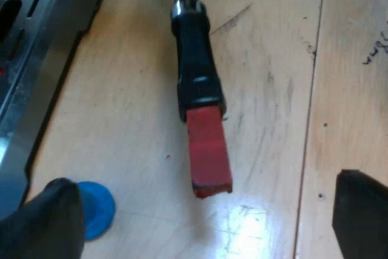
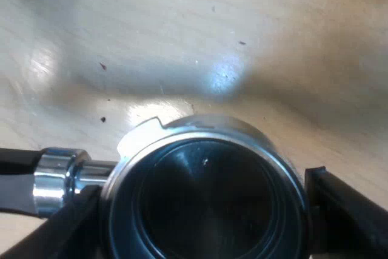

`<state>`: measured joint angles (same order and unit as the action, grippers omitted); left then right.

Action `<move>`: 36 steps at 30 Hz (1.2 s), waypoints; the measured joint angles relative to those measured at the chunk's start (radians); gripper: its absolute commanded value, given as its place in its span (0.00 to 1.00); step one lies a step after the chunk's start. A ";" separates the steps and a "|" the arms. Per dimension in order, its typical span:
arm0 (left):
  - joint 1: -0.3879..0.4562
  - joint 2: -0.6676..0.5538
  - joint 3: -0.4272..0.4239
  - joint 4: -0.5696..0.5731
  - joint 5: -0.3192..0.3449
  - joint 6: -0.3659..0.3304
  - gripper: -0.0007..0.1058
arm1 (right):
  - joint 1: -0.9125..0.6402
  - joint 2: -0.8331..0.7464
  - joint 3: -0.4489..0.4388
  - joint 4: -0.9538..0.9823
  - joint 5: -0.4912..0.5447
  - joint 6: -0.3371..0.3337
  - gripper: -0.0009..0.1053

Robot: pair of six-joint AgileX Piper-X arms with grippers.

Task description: Put the handle in the coffee machine

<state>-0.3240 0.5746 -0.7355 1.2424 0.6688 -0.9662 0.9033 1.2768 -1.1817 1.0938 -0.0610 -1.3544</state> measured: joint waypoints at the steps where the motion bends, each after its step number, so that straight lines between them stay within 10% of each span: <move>1: 0.000 0.000 0.000 -0.005 -0.001 0.000 0.79 | 0.000 -0.002 -0.007 0.004 -0.004 0.005 0.01; 12: 0.000 0.000 0.056 -0.115 -0.003 0.000 0.77 | 0.000 -0.002 -0.092 0.004 -0.033 0.017 0.01; 18: -0.059 0.017 0.068 -0.152 -0.004 0.000 0.55 | 0.000 -0.002 -0.093 0.002 -0.047 0.029 0.01; 36: -0.108 0.174 0.068 -0.246 -0.058 0.000 0.55 | 0.000 -0.002 -0.093 0.002 -0.055 0.031 0.01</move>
<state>-0.4318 0.7483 -0.6676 0.9968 0.6105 -0.9662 0.9033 1.2746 -1.2745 1.0955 -0.1162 -1.3233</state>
